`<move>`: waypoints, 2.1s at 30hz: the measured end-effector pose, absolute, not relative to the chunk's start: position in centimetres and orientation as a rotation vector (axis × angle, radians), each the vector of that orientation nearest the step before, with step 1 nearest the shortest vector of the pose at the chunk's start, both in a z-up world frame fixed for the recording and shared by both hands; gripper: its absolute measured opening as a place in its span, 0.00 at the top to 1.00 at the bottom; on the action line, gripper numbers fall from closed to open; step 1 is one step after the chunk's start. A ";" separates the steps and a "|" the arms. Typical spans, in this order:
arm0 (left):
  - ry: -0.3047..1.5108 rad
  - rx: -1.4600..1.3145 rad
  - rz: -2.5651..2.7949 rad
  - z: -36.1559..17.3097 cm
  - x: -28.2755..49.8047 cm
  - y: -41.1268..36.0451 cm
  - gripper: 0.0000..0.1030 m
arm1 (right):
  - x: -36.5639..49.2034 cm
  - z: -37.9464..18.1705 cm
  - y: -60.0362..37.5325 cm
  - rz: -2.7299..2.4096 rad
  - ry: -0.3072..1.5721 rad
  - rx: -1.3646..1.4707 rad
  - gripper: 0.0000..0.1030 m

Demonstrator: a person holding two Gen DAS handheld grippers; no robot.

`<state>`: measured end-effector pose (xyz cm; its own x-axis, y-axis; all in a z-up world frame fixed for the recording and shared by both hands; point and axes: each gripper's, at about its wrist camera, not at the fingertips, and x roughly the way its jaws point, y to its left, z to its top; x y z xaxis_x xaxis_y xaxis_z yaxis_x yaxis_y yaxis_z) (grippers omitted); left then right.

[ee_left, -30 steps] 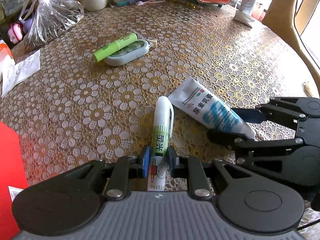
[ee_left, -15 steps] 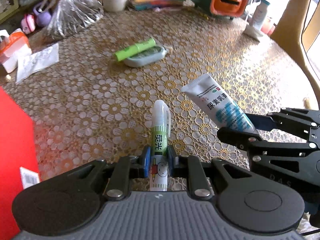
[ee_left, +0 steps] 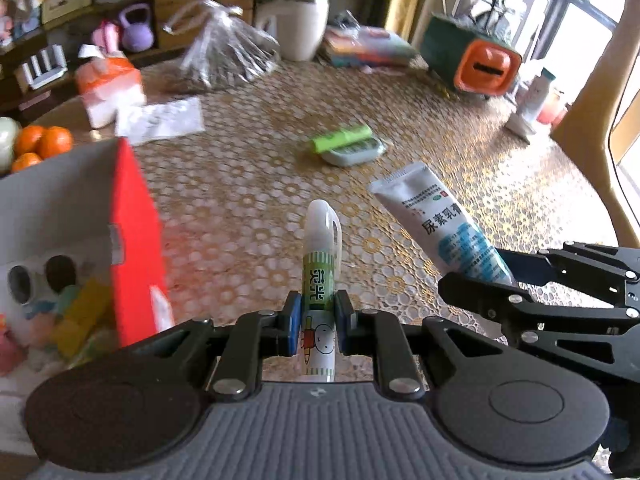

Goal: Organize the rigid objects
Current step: 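Carry the glue stick with the left tool while the right tool carries the tube over the box, then open the left tool to drop the glue stick while the right tool releases the tube into the box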

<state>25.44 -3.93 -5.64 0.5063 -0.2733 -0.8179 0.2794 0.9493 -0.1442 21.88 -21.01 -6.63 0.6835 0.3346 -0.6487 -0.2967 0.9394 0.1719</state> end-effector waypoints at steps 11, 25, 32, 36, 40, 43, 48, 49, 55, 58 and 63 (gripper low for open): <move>0.899 -0.044 -0.243 -0.9 23.0 2.9 0.84 | 21.0 -2.1 -14.8 0.420 0.667 0.015 0.66; 0.847 -0.077 -0.107 1.2 22.0 11.4 0.83 | 22.8 -0.1 -6.1 0.524 0.658 -0.002 0.66; 0.862 -0.082 -0.024 0.4 22.3 15.3 0.83 | 24.1 -1.0 -2.1 0.561 0.693 -0.014 0.66; 0.877 -0.086 0.020 -0.6 22.6 17.2 0.84 | 24.6 -2.0 0.2 0.575 0.719 -0.055 0.66; 0.902 -0.091 0.051 -1.9 23.2 18.7 0.83 | 25.1 -3.1 2.4 0.585 0.742 -0.121 0.66; 0.926 -0.092 0.069 -2.9 23.8 19.4 0.83 | 25.3 -4.0 3.6 0.585 0.755 -0.159 0.66; 0.966 -0.086 0.091 -4.8 24.7 20.5 0.83 | 26.0 -5.9 5.3 0.569 0.795 -0.208 0.66; 0.974 -0.086 0.093 -5.2 24.8 20.6 0.83 | 26.2 -6.2 5.5 0.567 0.802 -0.217 0.66; 1.013 -0.096 0.074 -6.8 25.3 20.6 0.83 | 27.0 -8.4 6.1 0.549 0.855 -0.244 0.65; 1.032 -0.091 0.066 -7.6 25.5 20.4 0.83 | 27.1 -8.9 6.0 0.551 0.865 -0.245 0.65; 1.060 -0.095 0.057 -8.7 25.6 20.3 0.83 | 27.1 -9.3 6.2 0.561 0.877 -0.254 0.64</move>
